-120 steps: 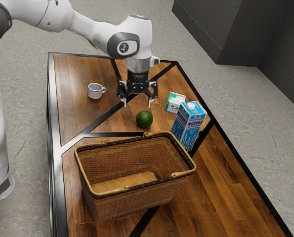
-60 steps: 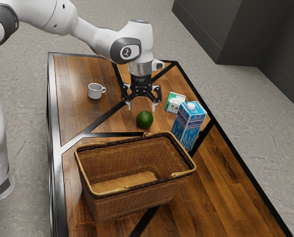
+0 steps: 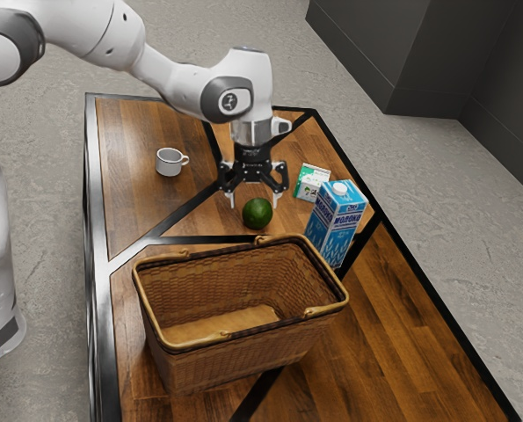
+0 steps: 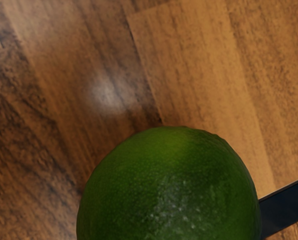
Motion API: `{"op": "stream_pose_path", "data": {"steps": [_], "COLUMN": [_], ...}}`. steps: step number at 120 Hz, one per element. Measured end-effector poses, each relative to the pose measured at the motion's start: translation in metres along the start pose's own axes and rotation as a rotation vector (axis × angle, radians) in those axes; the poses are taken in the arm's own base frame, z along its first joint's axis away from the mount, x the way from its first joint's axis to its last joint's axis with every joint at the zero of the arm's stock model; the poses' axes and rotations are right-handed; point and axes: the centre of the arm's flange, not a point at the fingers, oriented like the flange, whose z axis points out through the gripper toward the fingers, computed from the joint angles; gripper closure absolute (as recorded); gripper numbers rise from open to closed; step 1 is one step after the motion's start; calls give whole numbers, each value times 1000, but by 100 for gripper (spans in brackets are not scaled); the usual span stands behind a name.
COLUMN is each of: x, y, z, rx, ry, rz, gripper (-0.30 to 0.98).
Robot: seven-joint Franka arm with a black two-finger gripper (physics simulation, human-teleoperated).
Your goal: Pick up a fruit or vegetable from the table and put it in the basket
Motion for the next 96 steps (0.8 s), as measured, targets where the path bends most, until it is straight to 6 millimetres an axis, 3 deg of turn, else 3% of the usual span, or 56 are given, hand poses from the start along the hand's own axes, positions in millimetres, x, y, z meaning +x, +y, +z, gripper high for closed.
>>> {"op": "stream_pose_path", "data": {"steps": [60, 76, 96], "x": [7, 7, 2], "y": [2, 3, 5], "z": [27, 25, 14], "rx": [18, 11, -7], "ry": [-25, -18, -5], "rz": [-38, -44, -62], "gripper": [0, 24, 32]}}
